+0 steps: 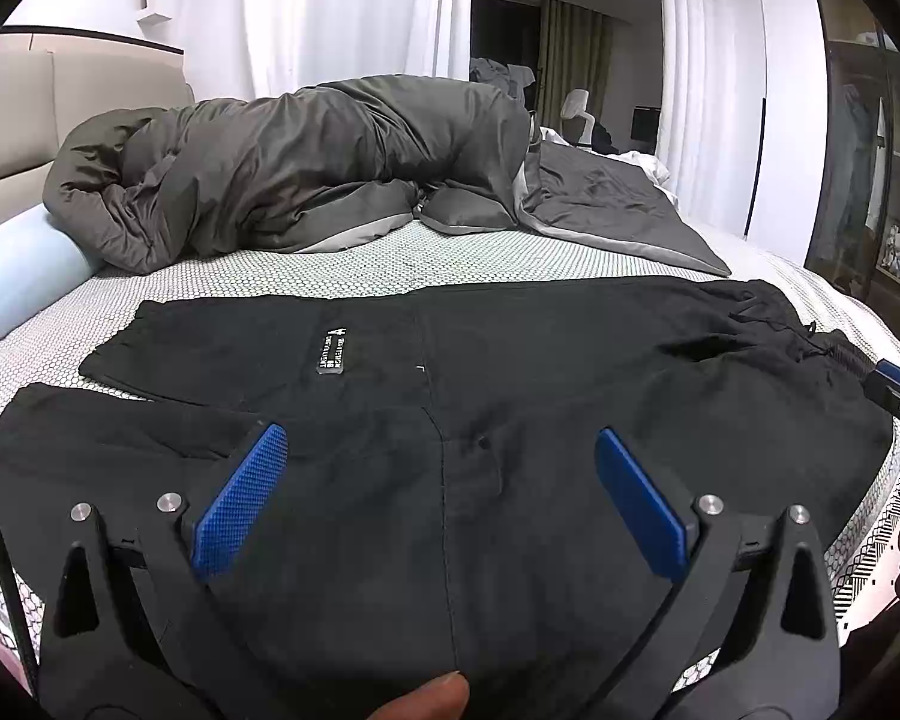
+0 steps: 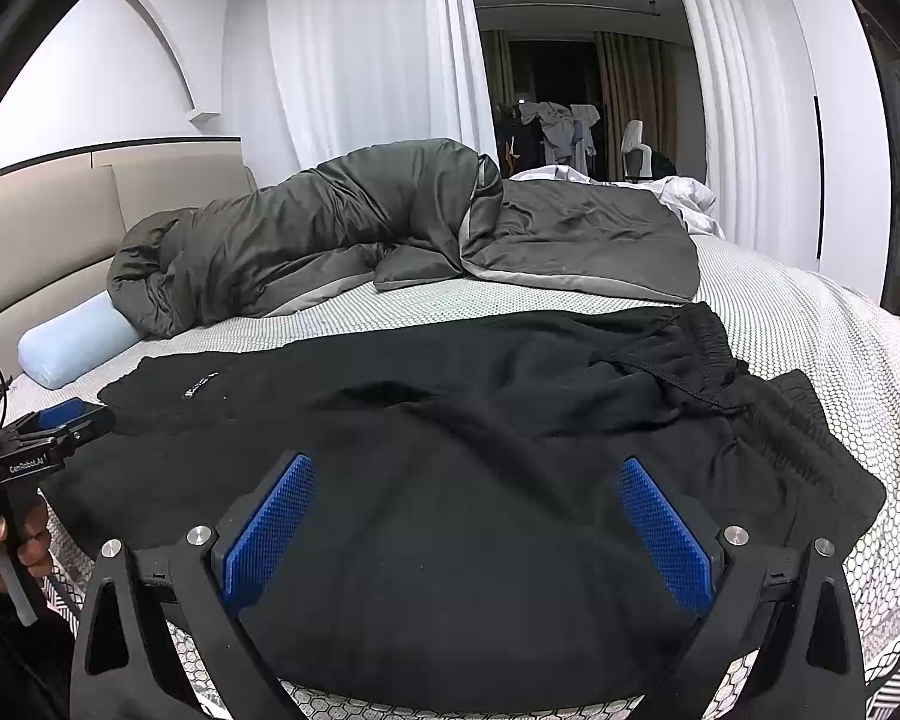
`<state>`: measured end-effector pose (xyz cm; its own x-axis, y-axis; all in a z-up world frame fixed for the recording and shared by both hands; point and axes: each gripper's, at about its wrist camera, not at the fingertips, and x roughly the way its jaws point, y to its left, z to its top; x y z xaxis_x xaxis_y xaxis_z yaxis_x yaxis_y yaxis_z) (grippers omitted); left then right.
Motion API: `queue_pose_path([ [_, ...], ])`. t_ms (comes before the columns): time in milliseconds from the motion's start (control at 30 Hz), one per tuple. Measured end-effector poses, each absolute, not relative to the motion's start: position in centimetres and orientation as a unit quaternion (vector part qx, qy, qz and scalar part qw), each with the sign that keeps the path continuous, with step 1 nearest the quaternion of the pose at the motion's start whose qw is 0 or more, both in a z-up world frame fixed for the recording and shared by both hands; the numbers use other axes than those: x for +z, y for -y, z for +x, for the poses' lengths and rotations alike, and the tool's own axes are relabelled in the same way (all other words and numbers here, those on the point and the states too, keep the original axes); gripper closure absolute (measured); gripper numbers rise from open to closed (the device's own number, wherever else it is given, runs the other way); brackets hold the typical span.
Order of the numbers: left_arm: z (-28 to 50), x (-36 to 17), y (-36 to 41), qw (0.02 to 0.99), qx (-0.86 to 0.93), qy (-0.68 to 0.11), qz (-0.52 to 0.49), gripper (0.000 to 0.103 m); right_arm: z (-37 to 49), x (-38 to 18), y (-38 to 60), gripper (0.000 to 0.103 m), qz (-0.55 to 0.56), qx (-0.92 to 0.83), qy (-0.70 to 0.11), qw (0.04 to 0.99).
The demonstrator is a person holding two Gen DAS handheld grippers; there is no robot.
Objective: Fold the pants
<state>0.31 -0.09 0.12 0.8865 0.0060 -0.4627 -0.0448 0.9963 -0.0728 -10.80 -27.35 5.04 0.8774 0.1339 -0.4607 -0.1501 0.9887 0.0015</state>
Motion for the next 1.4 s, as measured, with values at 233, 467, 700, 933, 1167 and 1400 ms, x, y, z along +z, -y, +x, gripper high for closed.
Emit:
queue_pose_path([
  [233,0.3,0.1,0.2,0.97,0.013,-0.238,-0.041,0.001,-10.8,4.9,27.5,0.0,-0.017,0.073,-0.237,0.969],
  [467,0.0,0.7,0.1,0.972,0.017,-0.231,-0.047,0.001,-10.4,4.8,28.3,0.0,-0.015,0.063,-0.237,0.969],
  [700,-1.6,1.9,-2.7,0.974,0.041,-0.211,-0.075,0.001,-10.2,4.2,29.5,0.0,-0.007,0.045,-0.267,0.963],
  [933,-3.6,3.5,-6.5,0.971,0.063,-0.21,-0.1,0.001,-11.3,7.6,33.6,0.0,-0.008,0.016,-0.265,0.964],
  [1167,-4.5,2.8,-10.5,0.958,0.081,-0.253,-0.108,0.001,-12.7,8.1,42.6,0.0,0.058,-0.033,-0.301,0.951],
  [1400,-5.4,2.1,-12.4,0.946,0.108,-0.285,-0.114,0.001,-11.2,5.0,49.1,0.005,0.203,-0.008,-0.336,0.92],
])
